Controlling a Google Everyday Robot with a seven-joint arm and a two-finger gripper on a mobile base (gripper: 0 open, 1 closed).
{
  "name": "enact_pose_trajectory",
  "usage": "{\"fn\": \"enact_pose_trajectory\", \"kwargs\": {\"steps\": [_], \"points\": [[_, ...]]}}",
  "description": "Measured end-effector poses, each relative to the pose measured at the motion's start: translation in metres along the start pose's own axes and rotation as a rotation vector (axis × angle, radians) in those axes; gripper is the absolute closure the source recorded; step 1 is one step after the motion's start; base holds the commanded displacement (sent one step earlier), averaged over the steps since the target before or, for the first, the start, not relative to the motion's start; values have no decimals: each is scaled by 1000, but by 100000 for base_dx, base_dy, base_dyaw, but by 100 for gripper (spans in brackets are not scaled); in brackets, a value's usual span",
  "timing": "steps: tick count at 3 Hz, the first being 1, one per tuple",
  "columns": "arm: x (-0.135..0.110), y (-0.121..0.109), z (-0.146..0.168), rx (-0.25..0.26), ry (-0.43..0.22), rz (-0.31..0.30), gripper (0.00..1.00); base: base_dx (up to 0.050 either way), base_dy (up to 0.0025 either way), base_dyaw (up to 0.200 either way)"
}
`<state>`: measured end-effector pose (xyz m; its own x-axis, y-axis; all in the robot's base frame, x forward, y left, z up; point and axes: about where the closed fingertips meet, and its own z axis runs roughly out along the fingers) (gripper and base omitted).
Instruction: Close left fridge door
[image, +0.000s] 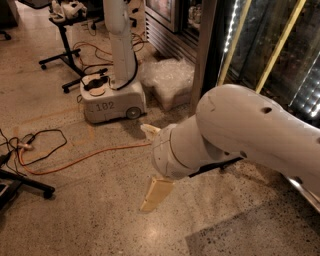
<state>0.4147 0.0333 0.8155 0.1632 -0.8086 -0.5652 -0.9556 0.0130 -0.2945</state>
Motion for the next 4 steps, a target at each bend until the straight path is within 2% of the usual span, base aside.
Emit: {"fn": "enact_pose_trajectory", "kwargs": {"steps": [1, 2, 3, 4], "points": [[3, -2, 1, 43, 20, 81, 0, 0, 0, 0], [15, -3, 6, 178, 114, 106, 0, 0, 0, 0], [21, -19, 4, 261, 126, 111, 0, 0, 0, 0], [22, -18, 5, 266, 135, 116, 0, 0, 0, 0]]}}
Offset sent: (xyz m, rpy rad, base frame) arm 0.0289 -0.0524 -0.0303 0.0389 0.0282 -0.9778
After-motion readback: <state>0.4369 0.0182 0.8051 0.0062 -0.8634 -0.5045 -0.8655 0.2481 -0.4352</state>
